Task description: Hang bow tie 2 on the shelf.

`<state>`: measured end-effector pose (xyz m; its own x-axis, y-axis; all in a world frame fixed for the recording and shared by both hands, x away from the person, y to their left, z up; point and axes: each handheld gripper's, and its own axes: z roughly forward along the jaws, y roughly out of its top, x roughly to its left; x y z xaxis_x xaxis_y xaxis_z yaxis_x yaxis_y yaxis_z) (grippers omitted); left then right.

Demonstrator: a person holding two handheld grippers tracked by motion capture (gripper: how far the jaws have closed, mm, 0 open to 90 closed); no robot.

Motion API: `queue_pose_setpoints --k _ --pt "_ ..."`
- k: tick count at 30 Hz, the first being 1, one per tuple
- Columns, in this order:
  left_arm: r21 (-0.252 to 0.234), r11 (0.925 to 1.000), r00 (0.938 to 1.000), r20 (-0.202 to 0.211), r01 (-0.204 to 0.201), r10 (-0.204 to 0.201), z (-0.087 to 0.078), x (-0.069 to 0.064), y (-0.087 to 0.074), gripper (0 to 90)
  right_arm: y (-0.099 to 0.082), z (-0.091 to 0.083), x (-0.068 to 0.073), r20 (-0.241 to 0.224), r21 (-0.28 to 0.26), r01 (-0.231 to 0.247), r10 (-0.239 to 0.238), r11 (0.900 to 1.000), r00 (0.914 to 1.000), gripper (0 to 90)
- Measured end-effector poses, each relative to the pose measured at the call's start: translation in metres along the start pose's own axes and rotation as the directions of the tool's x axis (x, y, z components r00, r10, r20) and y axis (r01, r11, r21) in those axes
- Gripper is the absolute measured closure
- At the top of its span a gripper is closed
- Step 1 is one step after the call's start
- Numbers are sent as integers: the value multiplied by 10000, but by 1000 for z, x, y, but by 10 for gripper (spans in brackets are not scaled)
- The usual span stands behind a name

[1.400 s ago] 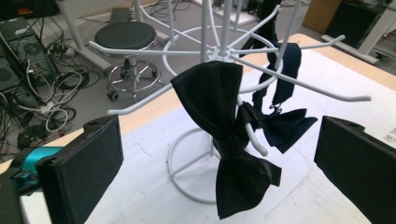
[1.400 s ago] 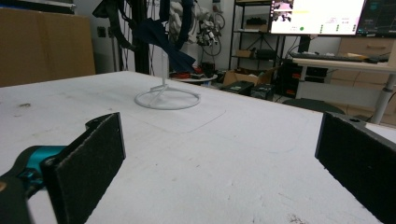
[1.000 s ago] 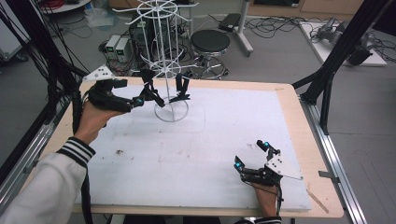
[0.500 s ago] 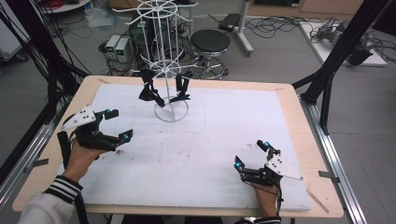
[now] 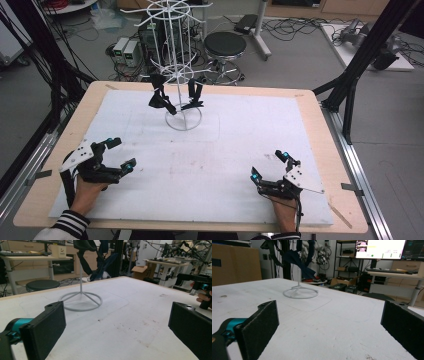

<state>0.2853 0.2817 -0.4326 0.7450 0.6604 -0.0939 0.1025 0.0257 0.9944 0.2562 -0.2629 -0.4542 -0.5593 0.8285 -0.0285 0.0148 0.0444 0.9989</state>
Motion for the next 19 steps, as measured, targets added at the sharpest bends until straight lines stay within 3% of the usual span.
queue_pose_setpoints --k 11,19 --pt "-195 9997 9986 -497 148 -157 -4 1 -20 17 0 0 0 -33 10 12 -12 10000 10000 8" --pt "-721 9972 9975 -664 191 -240 -8 0 -22 17 0 0 0 -15 22 -21 21 10000 10000 8"
